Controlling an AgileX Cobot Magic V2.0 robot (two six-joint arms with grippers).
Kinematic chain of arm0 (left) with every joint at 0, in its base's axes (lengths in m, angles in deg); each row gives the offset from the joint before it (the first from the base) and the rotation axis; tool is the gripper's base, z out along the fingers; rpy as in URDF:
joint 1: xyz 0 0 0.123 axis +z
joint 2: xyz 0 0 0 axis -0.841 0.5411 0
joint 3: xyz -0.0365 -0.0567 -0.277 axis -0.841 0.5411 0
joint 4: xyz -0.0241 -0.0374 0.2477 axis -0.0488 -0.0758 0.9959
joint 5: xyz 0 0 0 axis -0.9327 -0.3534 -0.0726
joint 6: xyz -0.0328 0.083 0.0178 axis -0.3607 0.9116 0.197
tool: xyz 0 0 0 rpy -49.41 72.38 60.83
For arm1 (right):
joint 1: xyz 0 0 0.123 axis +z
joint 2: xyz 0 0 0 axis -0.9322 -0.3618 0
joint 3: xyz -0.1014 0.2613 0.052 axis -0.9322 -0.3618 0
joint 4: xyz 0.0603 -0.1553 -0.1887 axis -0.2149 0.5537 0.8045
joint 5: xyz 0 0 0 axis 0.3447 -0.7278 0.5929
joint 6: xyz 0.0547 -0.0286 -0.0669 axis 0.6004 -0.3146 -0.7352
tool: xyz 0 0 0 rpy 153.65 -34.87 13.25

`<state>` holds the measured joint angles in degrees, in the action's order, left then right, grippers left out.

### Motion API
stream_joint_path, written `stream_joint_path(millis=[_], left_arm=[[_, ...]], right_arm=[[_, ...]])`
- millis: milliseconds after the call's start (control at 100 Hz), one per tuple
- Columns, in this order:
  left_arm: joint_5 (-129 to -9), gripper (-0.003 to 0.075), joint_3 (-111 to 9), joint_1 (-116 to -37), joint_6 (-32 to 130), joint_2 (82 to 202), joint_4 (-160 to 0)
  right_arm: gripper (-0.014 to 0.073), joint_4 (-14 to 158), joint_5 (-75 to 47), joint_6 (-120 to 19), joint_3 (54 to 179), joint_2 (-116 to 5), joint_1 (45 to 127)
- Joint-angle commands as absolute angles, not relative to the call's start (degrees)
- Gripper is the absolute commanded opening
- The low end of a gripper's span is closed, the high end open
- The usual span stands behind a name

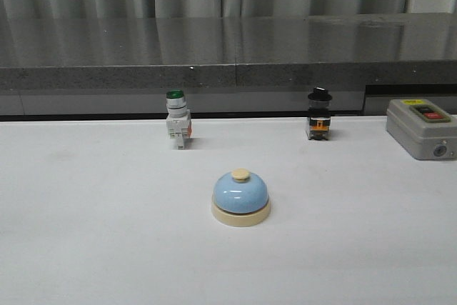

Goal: Place and press bell with both arms

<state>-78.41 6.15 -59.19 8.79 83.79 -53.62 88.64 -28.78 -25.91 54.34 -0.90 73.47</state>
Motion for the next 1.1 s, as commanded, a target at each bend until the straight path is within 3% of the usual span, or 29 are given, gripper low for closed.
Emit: stream_joint_path(millis=[0,520,760,1090], left_arm=[[-83.27,-0.0020,8.46,-59.15,8.21,82.16,-54.42],[-83.27,-0.0020,8.46,-59.15,8.21,82.16,-54.42],[-83.27,-0.0020,8.46,-59.15,8.21,82.16,-54.42],[-83.27,-0.0020,8.46,-59.15,8.21,82.16,-54.42]], right_arm=[[-0.0060,88.74,-33.22,-26.38,55.17,-1.22,73.07],[-0.0060,88.74,-34.35,-26.38,60.65,-1.39,73.07],[-0.0060,88.74,-15.42,-26.38,75.00,-7.04,73.07],[-0.0060,88.74,9.92,-26.38,95.57,-23.85,73.07]])
